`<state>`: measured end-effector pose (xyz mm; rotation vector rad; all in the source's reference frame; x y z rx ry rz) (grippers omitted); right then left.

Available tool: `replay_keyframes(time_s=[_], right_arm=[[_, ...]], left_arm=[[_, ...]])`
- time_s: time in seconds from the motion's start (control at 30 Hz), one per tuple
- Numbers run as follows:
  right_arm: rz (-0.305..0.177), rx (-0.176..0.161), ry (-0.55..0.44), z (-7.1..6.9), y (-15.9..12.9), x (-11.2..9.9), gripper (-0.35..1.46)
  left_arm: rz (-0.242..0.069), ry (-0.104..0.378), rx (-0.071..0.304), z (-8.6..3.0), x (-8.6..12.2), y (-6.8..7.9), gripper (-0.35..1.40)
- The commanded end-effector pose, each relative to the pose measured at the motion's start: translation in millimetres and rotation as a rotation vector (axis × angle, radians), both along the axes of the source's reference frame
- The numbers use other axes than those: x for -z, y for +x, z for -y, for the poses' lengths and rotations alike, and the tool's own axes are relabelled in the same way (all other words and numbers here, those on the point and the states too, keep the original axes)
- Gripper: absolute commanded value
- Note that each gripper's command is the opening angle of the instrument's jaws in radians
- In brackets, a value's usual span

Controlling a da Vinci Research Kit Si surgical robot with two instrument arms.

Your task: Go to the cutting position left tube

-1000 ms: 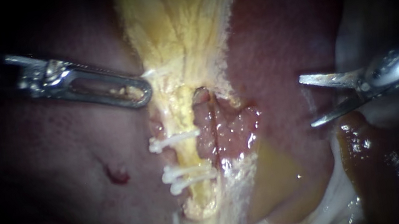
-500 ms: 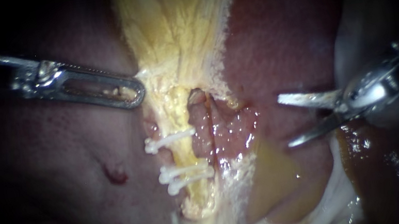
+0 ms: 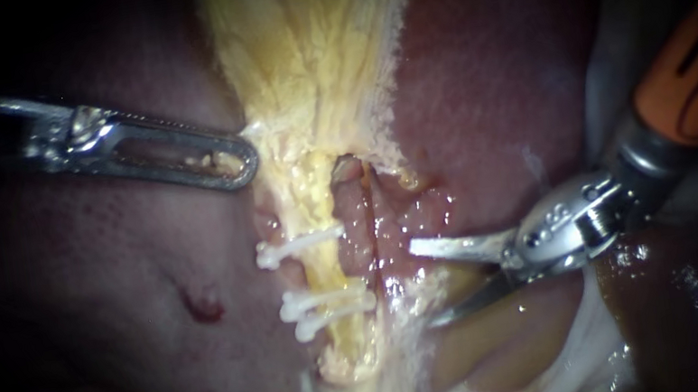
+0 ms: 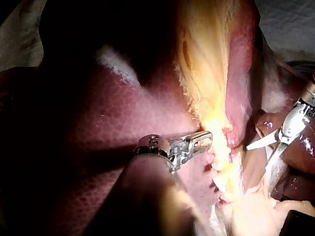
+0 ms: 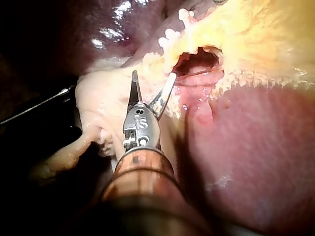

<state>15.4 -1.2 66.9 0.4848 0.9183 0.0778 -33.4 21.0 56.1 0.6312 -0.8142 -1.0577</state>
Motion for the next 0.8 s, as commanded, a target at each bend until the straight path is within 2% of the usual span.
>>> replay_keyframes(time_s=[0.03, 0.27, 0.43, 0.8], right_arm=[[-0.007, -0.005, 0.005, 0.0, 0.3, -0.1, 1.44], [-0.032, -0.019, 0.062, -0.4, 2.4, -0.6, 1.44], [-0.038, -0.021, 0.085, -0.8, 3.3, -1.8, 1.44], [-0.039, 0.002, 0.135, -1.1, 3.9, -4.9, 1.44]], left_arm=[[0.0, 0.0, 0.0, 0.0, 0.0, 0.0, -0.35], [-0.003, -0.003, 0.003, 0.1, -0.1, -0.2, -0.35], [-0.003, -0.003, 0.003, 0.1, -0.1, -0.2, -0.35], [-0.003, -0.003, 0.003, 0.1, -0.1, -0.2, -0.35]])
